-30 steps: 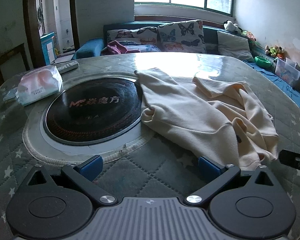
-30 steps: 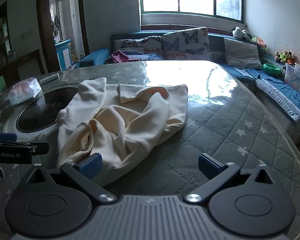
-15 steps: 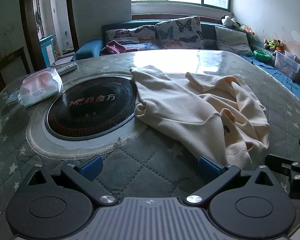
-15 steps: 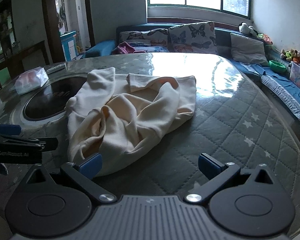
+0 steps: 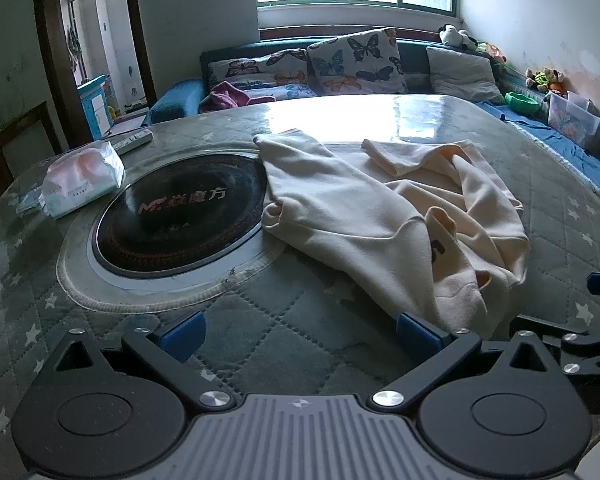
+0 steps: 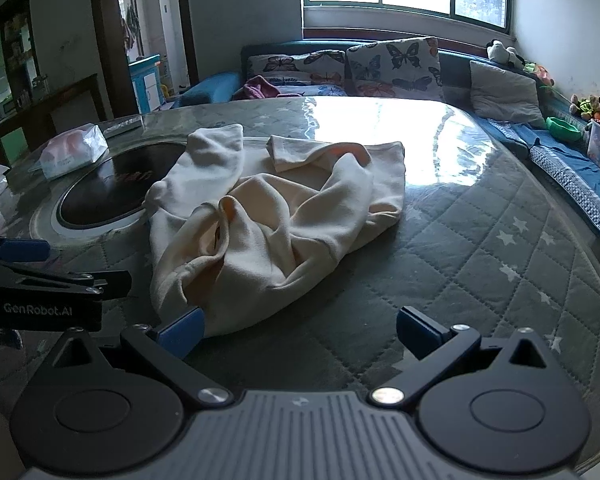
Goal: Fold clothes
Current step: 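Move both grippers toward the crumpled cream sweatshirt on the table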
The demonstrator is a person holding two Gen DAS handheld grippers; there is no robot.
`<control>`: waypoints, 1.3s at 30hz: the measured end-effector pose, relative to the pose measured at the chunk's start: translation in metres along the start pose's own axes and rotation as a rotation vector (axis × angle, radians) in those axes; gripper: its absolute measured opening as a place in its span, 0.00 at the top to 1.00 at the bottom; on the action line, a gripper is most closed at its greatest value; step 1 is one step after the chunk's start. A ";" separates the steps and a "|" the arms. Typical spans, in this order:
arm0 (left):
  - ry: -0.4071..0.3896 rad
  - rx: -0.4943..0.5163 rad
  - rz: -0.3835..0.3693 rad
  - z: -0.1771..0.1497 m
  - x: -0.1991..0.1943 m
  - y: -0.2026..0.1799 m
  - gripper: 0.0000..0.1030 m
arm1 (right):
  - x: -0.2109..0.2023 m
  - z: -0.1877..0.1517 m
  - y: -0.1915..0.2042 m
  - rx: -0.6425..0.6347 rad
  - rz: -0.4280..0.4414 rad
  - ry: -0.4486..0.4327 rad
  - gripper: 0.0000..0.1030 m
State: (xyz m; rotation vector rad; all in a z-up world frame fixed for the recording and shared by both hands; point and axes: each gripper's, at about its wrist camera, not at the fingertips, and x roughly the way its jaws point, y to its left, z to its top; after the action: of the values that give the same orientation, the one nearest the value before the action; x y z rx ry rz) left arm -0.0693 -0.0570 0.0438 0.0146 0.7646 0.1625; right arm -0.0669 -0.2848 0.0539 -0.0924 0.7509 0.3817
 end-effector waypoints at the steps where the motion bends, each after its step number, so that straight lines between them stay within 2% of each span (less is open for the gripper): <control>1: 0.000 0.002 0.001 0.000 0.000 -0.001 0.00 | 0.000 0.000 0.000 0.000 0.001 0.000 0.00; 39: 0.025 0.039 0.006 0.000 0.004 -0.012 0.00 | 0.007 -0.001 0.004 -0.011 0.017 0.025 0.00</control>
State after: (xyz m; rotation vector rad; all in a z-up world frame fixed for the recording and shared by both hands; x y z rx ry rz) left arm -0.0651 -0.0685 0.0402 0.0518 0.7924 0.1542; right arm -0.0637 -0.2793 0.0485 -0.1014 0.7749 0.4014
